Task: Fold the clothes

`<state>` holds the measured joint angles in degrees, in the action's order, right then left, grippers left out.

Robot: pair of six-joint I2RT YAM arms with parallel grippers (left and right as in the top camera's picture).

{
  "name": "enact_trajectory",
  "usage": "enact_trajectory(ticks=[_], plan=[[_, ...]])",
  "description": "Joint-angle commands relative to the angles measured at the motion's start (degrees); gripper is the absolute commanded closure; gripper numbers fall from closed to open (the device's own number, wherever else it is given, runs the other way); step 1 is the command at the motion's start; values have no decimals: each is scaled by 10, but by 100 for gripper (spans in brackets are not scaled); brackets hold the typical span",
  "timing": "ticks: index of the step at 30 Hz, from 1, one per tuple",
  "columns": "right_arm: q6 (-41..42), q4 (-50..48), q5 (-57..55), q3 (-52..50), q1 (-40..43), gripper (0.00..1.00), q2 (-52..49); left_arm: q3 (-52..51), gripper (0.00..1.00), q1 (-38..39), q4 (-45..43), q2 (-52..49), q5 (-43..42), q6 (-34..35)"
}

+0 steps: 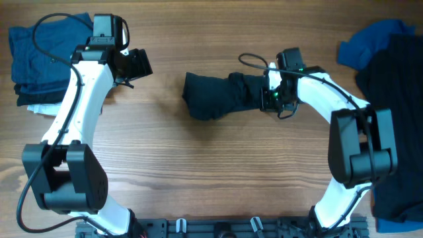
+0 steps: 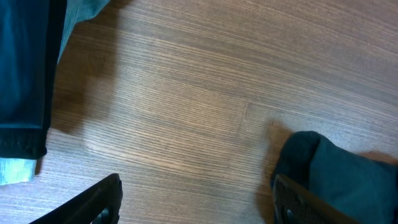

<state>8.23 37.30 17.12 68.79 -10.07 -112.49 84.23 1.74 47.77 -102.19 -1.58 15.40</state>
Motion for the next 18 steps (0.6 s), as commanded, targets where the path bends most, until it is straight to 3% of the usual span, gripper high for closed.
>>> enact_trajectory(ticks=[1, 5, 9, 18], plan=[[-7, -6, -8, 14, 0, 96, 3, 2, 22, -2, 2, 6, -7, -1], [-7, 67, 19, 117, 3, 96, 52, 2, 22, -1, 2, 6, -7, -1], [-5, 51, 40, 152, 3, 96, 76, 2, 22, -2, 2, 5, -7, -1], [9, 41, 95, 150, -51, 95, -58, 2, 21, -1, 2, 5, -7, -1]])
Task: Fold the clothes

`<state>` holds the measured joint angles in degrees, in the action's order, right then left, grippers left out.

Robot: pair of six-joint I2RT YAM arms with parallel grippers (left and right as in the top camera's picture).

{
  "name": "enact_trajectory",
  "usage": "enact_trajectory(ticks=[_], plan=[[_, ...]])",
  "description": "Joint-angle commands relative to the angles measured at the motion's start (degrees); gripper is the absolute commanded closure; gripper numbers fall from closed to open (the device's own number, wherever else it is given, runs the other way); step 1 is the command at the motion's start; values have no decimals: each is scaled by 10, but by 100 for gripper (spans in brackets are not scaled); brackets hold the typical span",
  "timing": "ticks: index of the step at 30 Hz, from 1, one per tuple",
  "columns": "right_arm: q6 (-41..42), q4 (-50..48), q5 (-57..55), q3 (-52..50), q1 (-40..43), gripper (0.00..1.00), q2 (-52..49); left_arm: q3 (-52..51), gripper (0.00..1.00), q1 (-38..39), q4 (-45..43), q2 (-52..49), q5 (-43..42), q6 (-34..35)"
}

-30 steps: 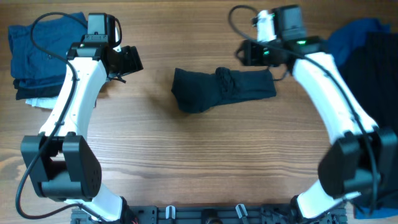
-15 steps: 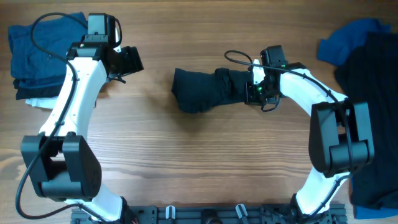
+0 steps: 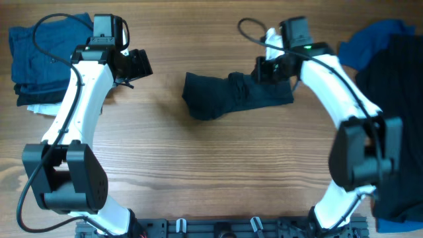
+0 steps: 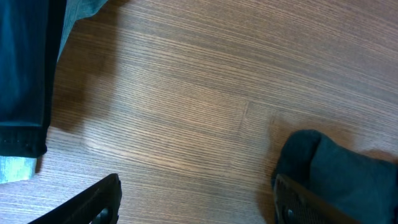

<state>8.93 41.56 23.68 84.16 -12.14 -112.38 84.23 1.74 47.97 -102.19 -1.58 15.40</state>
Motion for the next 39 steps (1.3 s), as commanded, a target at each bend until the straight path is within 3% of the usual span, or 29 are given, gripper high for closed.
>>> enact_trajectory(ticks=[1, 7, 10, 13, 18, 21, 25, 33, 39], plan=[[3, -4, 30, -4, -38, 94, -78, 2, 21, -1, 1, 5, -7, -1], [16, -3, 35, 5, -47, 96, -111, 2, 21, -1, 1, 5, -7, -1], [3, 45, 49, 68, -27, 96, -52, 2, 21, -1, 1, 5, -7, -1], [2, 85, -25, 109, -3, 93, 19, 2, 21, -1, 5, 4, -7, -1], [-17, 166, -95, 107, 83, 57, 66, 2, 20, -1, 7, 2, -7, -1], [-56, 175, -59, 83, 126, 47, 59, 2, 20, -1, 7, 2, -7, -1], [-105, 137, -19, 12, 172, 38, 46, 2, 19, -1, 7, 2, -7, -1], [-149, -36, 78, -117, 181, 38, -16, 2, 19, -1, 20, 2, -7, -1], [-149, -121, 78, -125, 181, 36, -73, 2, 19, -1, 23, 2, -7, -1]])
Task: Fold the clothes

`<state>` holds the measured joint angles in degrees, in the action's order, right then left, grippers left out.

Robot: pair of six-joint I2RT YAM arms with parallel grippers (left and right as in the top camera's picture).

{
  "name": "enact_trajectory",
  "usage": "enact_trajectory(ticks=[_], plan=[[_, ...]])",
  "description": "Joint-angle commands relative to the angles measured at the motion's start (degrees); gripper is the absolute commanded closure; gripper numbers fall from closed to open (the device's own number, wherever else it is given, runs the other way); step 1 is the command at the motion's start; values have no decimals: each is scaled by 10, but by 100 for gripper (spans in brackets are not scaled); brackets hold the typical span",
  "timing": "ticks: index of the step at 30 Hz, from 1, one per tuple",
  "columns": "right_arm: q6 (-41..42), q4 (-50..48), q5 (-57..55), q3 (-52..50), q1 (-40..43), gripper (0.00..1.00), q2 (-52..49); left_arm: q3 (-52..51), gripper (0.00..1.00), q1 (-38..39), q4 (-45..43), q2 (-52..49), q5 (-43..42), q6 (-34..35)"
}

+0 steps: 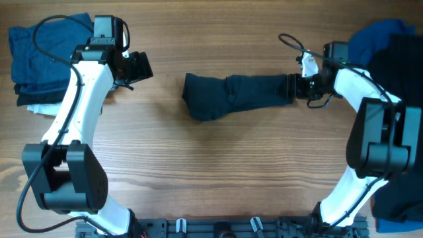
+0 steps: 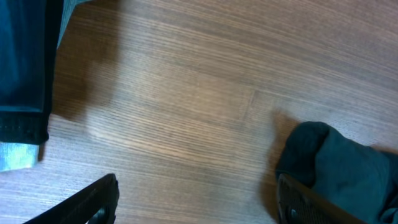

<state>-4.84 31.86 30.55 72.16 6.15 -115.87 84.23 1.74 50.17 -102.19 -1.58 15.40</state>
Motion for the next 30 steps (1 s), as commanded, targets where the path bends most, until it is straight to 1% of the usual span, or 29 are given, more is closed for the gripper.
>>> enact_trajectory(ticks=[1, 2, 3, 5, 6, 8, 10, 15, 19, 22, 24, 27, 30], plan=[[-9, -36, 11, -5, -2, 37, -40, 2, 19, -1, 1, 2, -7, -1], [-7, -44, 16, -5, -2, 42, -40, 2, 19, -1, 1, 2, -7, -1], [3, -50, 24, -5, -2, 52, -40, 2, 19, -1, 2, 2, -7, -1], [23, -48, 26, -5, -2, 88, -40, 2, 19, -1, 3, 2, -3, -2], [23, -43, 25, -5, -2, 96, -40, 2, 18, -1, 3, 2, 10, -2], [42, -40, 16, -5, 2, 96, -40, 2, 18, -1, 2, 2, 31, -2], [66, -29, -2, 12, 17, 96, -35, 2, 18, -1, 3, 2, 29, -1], [62, 110, -35, 128, 93, 96, 3, 2, 17, -1, 9, 2, 29, -1], [64, 146, -35, 186, 123, 96, 47, 2, 15, -1, 6, 2, 30, -1], [64, 183, -36, 207, 109, 96, 75, 2, 11, -1, -1, 2, 29, -1], [66, 205, -35, 214, 83, 96, 89, 2, 7, -1, -11, 2, 29, -1], [70, 221, -39, 213, 35, 96, 90, 2, 6, -1, -16, 2, 29, -1], [111, 222, -84, 212, -30, 96, 89, 2, 6, -1, -20, 2, 28, -1]])
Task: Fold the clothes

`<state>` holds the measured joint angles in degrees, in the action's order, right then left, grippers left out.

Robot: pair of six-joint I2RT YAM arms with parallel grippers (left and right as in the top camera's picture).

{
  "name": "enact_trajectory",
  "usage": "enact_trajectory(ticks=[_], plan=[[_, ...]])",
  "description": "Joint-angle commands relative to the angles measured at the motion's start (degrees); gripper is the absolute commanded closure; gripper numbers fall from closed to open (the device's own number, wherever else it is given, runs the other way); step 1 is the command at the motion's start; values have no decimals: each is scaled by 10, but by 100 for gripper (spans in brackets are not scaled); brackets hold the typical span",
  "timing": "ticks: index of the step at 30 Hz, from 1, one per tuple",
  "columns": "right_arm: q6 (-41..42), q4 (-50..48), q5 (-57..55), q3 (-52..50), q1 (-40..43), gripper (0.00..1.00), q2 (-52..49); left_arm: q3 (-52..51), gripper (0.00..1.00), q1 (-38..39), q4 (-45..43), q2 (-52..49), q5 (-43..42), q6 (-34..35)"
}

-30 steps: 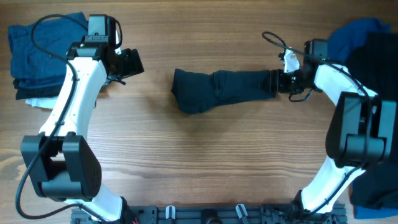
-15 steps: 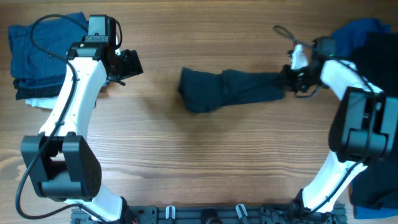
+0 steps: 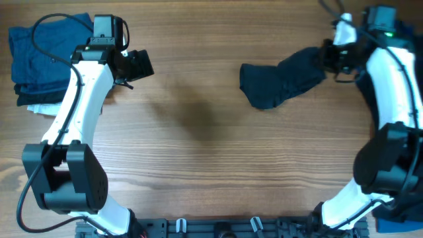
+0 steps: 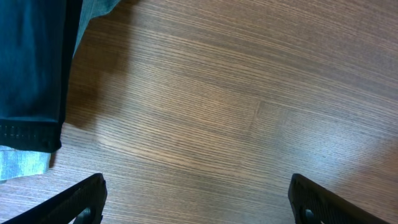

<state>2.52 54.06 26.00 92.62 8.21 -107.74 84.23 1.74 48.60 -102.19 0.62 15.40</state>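
A dark navy garment [image 3: 276,82] lies stretched on the wooden table [image 3: 198,145], right of centre. Its right end rises to my right gripper [image 3: 328,58], which is shut on it at the far right. My left gripper [image 3: 137,65] hovers at the upper left, well away from the garment. In the left wrist view the left gripper [image 4: 199,202] is open, with one of its black fingertips [image 4: 84,198] in each lower corner and only bare wood between them. The garment is out of that view.
A stack of folded blue and dark clothes [image 3: 33,56] sits at the far left edge, with its edge in the left wrist view as folded clothes [image 4: 31,68]. A pile of unfolded dark and blue clothes [image 3: 418,86] lies at the right edge, largely behind the right arm.
My right gripper has moved up and to the right with the garment's end in it. The whole garment now lies further right and has left the left wrist view. The left arm is still.
The garment was first bunched at the table's centre with my right gripper at its right end. Then the gripper was above that end. Later the garment lay stretched out rightwards. Now it sits right of centre, held at its raised end.
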Motion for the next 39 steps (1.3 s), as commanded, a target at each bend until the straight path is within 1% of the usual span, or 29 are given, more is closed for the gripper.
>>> enact_trajectory(ticks=[1, 4, 7, 8, 12, 14, 18, 20, 22, 23, 24, 25, 26, 28, 29, 30, 31, 32, 33, 34, 35, 37, 39], plan=[[54, -2, -62, 8, -73, 96, 8, 2, 6, -1, -5, 2, 4, -1], [98, -12, -113, 8, -137, 94, 3, 2, 5, -1, -6, 2, 3, -1], [100, -27, -148, 7, -184, 92, -14, 2, 2, -1, -7, 2, 3, -1], [101, -37, -178, 7, -205, 92, -36, 2, 2, -1, -7, 2, 3, -1], [101, -70, -209, 7, -229, 93, -108, 2, 1, -1, -6, 2, 3, -1], [116, -74, -185, 7, -229, 93, -142, 2, 1, -1, -6, 2, 3, -1], [105, -73, -113, 8, -229, 90, -151, 2, 2, -1, -9, 2, -10, 1], [22, -66, -16, 20, -221, 89, -129, 2, 3, -1, -20, 2, -51, 1], [-23, -62, 71, 26, -210, 79, -100, 2, 4, -1, -35, 2, -78, 1], [-37, -62, 111, 26, -200, 60, -73, 2, 5, -1, -45, 2, -95, 1], [-35, -60, 110, 26, -192, 34, -56, 2, 6, -1, -50, 2, -110, 1], [-33, -55, 96, 26, -182, 16, -39, 2, 7, -1, -56, 2, -131, 1], [-29, -47, 77, 26, -172, 11, -24, 2, 9, 0, -63, 2, -157, 1], [-19, -29, 13, 26, -149, 7, -1, 2, 19, 9, -81, 1, -197, 1], [-15, -18, -13, 26, -138, 6, 5, 2, 30, 16, -93, 0, -209, 1], [9, -2, -61, 26, -118, 5, 9, 2, 56, 31, -116, -5, -221, 1], [22, 11, -86, 26, -101, 1, 9, 2, 81, 45, -136, -12, -231, 1], [24, 22, -98, 25, -76, 0, 8, 2, 90, 65, -161, -24, -252, 1], [24, 26, -99, 24, -59, 0, 7, 2, 93, 84, -184, -38, -278, 1], [24, 28, -99, 23, -43, 0, 7, 2, 94, 101, -206, -50, -304, 1], [24, 29, -99, 21, -26, 0, 7, 2, 93, 121, -230, -64, -330, 1], [20, 30, -99, 13, 7, 0, 7, 2, 90, 174, -310, -107, -391, 6], [20, 27, -99, 13, 23, 0, 7, 2, 89, 207, -355, -134, -402, 34]])
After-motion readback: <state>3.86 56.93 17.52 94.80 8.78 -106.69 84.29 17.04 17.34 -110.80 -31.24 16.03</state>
